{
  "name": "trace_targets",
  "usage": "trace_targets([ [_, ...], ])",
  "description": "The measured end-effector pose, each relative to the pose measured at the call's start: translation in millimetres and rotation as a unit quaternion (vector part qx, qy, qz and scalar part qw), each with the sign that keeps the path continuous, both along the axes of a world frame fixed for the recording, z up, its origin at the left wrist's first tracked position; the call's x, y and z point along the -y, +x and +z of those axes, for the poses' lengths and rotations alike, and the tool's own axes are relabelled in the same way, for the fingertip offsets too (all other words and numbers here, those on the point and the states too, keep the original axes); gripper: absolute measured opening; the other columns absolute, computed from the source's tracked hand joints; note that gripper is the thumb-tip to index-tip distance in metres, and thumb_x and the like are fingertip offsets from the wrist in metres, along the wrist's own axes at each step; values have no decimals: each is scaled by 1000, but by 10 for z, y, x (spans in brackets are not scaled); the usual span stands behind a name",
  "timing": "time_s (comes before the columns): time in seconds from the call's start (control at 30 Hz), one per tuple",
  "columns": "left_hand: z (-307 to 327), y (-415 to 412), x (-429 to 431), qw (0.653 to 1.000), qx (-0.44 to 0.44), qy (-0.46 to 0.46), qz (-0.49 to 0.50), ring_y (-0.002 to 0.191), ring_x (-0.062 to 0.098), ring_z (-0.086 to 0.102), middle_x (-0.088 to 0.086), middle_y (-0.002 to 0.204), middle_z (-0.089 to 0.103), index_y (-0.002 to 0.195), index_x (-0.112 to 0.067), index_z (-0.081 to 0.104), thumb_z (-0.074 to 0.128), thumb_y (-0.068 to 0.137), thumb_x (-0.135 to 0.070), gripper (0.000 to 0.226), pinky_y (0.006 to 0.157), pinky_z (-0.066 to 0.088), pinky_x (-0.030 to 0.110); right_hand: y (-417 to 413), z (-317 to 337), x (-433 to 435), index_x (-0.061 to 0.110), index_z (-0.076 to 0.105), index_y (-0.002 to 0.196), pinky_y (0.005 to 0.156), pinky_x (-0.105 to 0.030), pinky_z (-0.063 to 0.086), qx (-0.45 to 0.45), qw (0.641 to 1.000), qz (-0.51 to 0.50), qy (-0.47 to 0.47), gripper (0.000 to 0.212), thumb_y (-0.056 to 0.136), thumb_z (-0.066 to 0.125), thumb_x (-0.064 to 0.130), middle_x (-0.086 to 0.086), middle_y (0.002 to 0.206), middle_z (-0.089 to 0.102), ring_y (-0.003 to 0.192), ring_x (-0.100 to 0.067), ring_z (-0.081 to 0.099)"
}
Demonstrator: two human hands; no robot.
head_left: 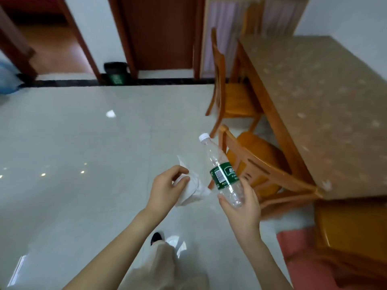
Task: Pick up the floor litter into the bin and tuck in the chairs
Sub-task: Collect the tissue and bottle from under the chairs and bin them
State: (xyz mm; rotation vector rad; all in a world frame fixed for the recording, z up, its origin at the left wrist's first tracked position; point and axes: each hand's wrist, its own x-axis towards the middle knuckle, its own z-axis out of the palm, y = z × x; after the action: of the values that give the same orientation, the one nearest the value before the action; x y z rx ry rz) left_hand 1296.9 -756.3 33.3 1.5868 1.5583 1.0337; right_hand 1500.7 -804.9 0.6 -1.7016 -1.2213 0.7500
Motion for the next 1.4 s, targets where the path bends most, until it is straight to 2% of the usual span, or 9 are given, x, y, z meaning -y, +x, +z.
trace_targets([
  [0.13,138,-355,-7,998,3,19,55,80,3,60,-17,83,65,85,-22,66,63,83,-8,14,69,42,12,-271,169,-271,32,52,131,80,-12,50,1,998,57,13,68,71,83,28,8,119,57,105,-9,59],
  [0.3,131,-995,-171,992,11,3,122,79,1,60,-18,79,65,84,-22,66,63,84,-7,15,69,42,11,-867,110,-713,38,48,131,80,-37,58,-18,993,116,-5,70,70,81,37,15,117,55,102,-13,61],
  [0.4,59,-1503,-394,986,3,-5,167,79,0,59,-19,79,65,85,-22,66,63,84,-9,14,69,40,8,-1379,88,-1096,32,51,131,86,-28,53,-14,989,145,3,68,71,83,29,11,117,57,103,-8,57],
  [0.53,-56,-2292,-801,976,0,-28,216,81,-1,59,-18,79,66,86,-23,66,64,84,-10,14,68,39,7,-2208,32,-1757,32,52,130,78,-9,44,-20,982,188,2,65,73,83,26,12,117,57,102,-7,57],
  [0.67,55,-3109,-1305,971,-13,-27,239,82,-2,59,-17,80,66,86,-25,66,63,85,-11,15,68,38,6,-3020,99,-2429,33,53,129,79,-14,46,-48,977,209,0,64,73,83,25,12,117,58,101,-9,59],
  [0.83,287,-3906,-1954,961,10,-12,277,82,0,60,-16,84,67,88,-26,66,63,85,-11,15,70,40,6,-3690,263,-3168,31,52,130,72,-3,43,-35,972,232,0,64,74,82,23,14,115,57,99,-4,58],
  [1.0,133,-4332,-2700,950,11,-34,309,79,-3,58,-23,80,65,86,-26,67,66,84,-11,15,67,40,5,-4042,190,-4030,31,52,130,78,-14,44,-26,973,229,-13,63,75,82,24,15,117,57,101,-2,56],
  [1.17,-64,-4678,-3779,950,1,-47,309,76,0,59,-18,74,66,85,-24,68,67,84,-9,15,64,40,7,-4367,30,-5188,31,52,129,81,-20,46,-23,973,228,-15,61,76,81,24,15,116,56,102,-4,55],
  [1.4,213,-5252,-5604,931,22,-30,362,75,-2,58,-14,78,67,85,-26,67,65,85,-10,16,63,39,5,-4947,112,-7091,29,51,132,80,-17,44,-23,963,269,-18,62,78,80,26,11,120,57,105,-2,54],
])
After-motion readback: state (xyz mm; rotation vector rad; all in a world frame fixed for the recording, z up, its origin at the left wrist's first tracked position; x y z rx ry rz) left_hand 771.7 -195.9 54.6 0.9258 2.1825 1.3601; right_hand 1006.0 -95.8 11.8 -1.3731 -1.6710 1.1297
